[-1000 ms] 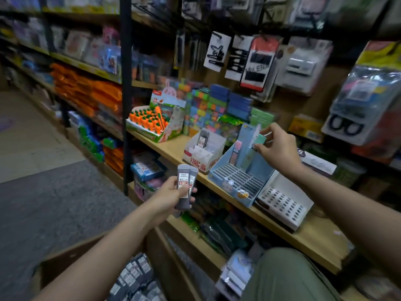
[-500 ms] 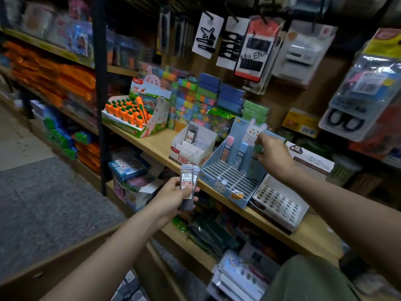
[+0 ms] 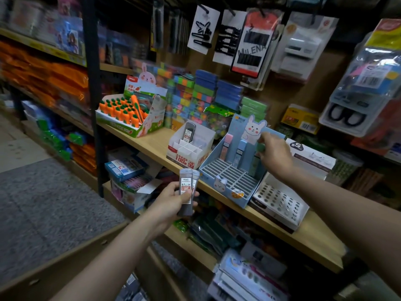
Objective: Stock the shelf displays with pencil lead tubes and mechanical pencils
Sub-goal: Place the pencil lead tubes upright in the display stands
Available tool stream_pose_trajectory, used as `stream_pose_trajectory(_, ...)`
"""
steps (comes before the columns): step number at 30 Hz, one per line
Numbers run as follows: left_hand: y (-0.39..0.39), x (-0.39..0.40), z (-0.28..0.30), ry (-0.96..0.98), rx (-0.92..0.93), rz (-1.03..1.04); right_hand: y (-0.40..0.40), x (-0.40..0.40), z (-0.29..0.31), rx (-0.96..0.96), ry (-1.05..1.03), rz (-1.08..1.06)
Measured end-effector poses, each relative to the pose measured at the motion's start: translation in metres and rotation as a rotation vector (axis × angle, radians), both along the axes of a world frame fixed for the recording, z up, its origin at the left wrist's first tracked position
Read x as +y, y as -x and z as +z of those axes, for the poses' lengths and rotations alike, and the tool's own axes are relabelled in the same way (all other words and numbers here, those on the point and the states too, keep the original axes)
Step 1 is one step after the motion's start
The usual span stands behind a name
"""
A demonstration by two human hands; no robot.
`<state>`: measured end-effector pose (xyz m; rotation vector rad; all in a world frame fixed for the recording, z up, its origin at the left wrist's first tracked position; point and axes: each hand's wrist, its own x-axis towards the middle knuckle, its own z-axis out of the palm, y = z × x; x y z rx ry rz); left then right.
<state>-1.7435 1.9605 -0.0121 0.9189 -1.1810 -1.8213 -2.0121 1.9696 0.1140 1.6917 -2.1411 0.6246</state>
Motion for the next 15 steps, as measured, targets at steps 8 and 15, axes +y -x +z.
stream_pose_trajectory(8, -0.005, 0.002, 0.001, 0.010, 0.001, 0.017, 0.000, -0.003, -0.018, -0.107, 0.053, -0.021)
stream_pose_trajectory(15, -0.011, 0.004, -0.004, 0.023, -0.015, 0.029, 0.000, -0.003, -0.022, 0.160, -0.027, -0.100)
